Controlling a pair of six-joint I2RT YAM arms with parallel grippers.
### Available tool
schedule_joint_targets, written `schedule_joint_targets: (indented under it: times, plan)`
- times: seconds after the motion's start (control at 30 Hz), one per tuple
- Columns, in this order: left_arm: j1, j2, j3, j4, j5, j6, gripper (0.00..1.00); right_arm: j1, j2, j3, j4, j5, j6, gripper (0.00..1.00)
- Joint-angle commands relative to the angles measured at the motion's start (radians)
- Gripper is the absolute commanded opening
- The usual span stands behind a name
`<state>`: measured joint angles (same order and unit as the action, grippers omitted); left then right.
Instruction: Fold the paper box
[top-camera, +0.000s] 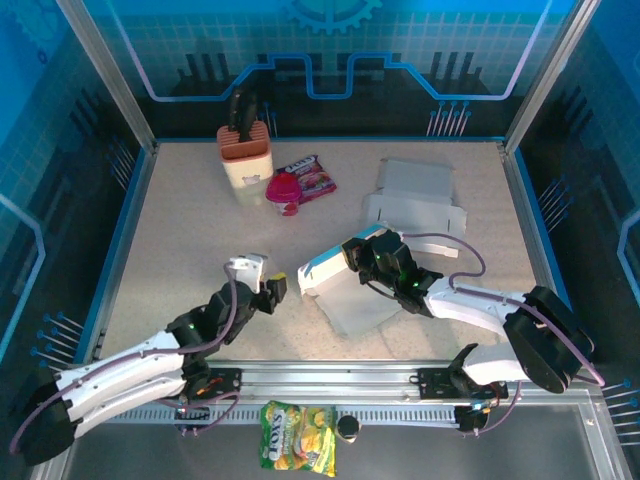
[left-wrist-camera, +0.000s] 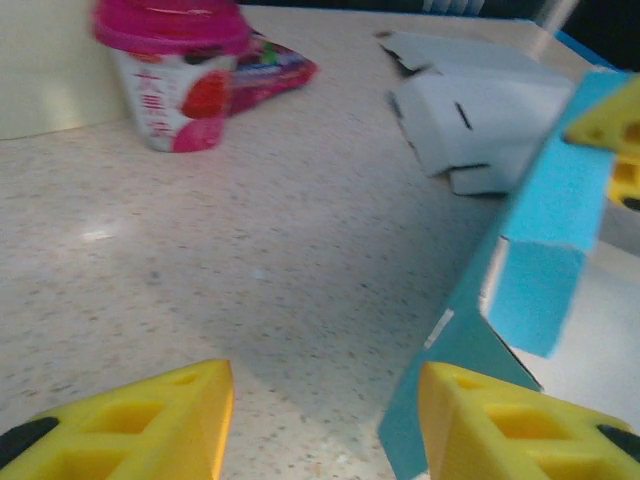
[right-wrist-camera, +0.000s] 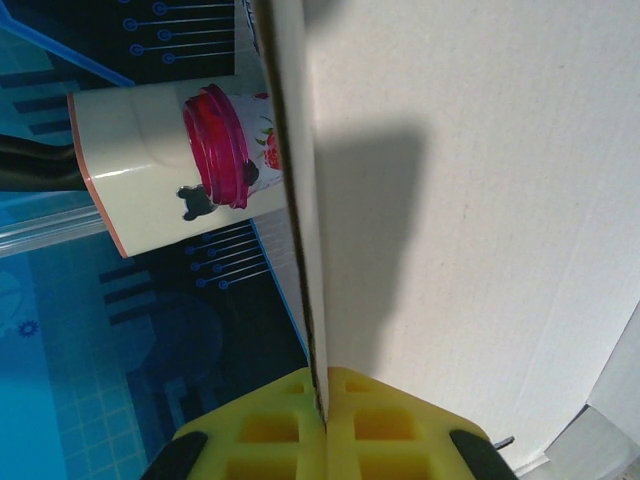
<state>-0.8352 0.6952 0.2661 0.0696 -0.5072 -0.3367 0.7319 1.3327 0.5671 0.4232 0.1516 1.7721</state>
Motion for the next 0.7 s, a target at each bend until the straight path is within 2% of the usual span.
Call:
schedule_joint_targets:
  times: [0.0, 0.07, 0.23, 0.33, 0.67]
  plan:
    - [0.015, 0.039, 0.06, -0.148, -0.091, -0.073, 0.5, -0.009, -0.018, -0.002, -0.043, -0.001, -0.013, 0.0]
    - [0.034, 0.129, 0.089, -0.127, -0.056, -0.04, 0.5, -0.008, -0.022, -0.007, -0.047, 0.002, -0.015, 0.0]
    - [0.043, 0.321, 0.079, 0.115, 0.088, 0.114, 0.51, -0.005, -0.01, 0.0, -0.04, -0.001, -0.015, 0.0]
    - [0.043, 0.357, 0.047, 0.24, 0.145, 0.178, 0.51, -0.001, -0.003, 0.006, -0.04, -0.004, -0.017, 0.0]
    - [0.042, 0.357, -0.042, 0.395, 0.306, 0.251, 0.49, 0.004, 0.008, 0.017, -0.032, -0.004, -0.017, 0.0]
